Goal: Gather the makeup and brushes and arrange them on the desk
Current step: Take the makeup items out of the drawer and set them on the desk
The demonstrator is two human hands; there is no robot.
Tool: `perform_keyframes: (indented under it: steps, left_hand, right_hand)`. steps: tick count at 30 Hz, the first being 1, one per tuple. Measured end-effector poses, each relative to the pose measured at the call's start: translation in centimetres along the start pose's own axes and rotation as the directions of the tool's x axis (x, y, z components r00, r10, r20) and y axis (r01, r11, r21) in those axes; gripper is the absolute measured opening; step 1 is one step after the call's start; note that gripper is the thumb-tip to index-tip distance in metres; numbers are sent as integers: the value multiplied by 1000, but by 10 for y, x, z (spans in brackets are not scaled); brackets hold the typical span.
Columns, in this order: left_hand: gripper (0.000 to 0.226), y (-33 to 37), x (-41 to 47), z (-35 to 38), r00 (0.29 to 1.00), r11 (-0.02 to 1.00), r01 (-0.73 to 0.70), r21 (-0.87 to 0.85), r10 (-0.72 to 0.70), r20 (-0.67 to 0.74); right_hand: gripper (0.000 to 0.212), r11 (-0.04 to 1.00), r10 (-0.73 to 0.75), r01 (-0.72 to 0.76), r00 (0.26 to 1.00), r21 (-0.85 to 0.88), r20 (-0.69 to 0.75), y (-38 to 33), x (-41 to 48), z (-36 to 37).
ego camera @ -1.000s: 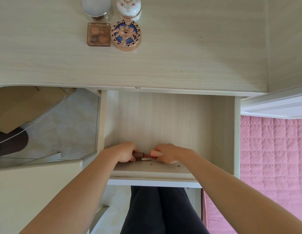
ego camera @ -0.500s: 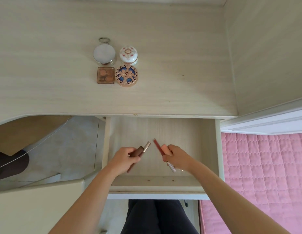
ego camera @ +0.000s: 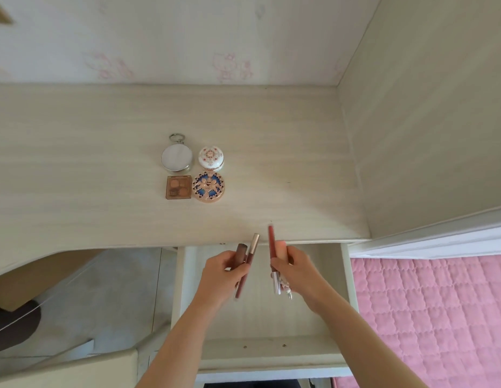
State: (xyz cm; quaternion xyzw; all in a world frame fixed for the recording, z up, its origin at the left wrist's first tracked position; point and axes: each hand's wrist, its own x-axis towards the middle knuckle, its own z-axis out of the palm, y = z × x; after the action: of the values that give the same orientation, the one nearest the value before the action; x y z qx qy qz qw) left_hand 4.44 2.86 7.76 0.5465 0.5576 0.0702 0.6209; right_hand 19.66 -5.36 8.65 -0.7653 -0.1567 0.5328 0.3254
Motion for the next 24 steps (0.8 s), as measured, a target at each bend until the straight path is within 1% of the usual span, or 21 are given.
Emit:
perform_keyframes:
  steps: [2, 4, 6, 10, 13, 17, 21, 22, 24]
  left_hand:
    - [4, 17, 4, 4, 999, 999, -24, -46, 25, 28]
    - [5, 34, 10, 7, 998, 996, -61, -61, 62, 19]
    - [5, 50, 21, 9, 996, 995, -86, -55, 85, -16]
    - [5, 76, 54, 11, 992, 997, -73, -24, 70, -107]
    - [8, 93, 78, 15, 985, 995, -89, 47, 95, -142]
    - [20, 116, 105, 17, 969, 982, -105, 155, 137, -206]
    - [29, 130, 127, 16, 959, 970, -75, 230, 133, -250]
    - [28, 131, 132, 16, 958, 971, -63, 232, 124, -257]
    - [18, 134, 142, 16, 959, 966, -39, 256, 108, -263]
  right_hand:
    - [14, 1000, -12, 12, 1000, 17, -4, -12, 1, -4]
    - [13, 999, -31, 31, 999, 26, -28, -24, 3, -8]
    - [10, 998, -45, 47, 997, 28, -62, -37, 8, -13]
    - [6, 999, -48, 49, 994, 11, -98, -66, 25, -21]
    - [9, 1000, -6, 5, 994, -9, -110, -83, 48, -22]
    - [10, 998, 8, -19, 987, -66, -160, -105, 84, -22]
    - [23, 996, 39, -54, 978, -70, -203, -124, 113, -21]
    - [23, 995, 42, -60, 976, -79, -212, -129, 118, -21]
    - [16, 994, 47, -69, 973, -89, -225, -137, 128, -21]
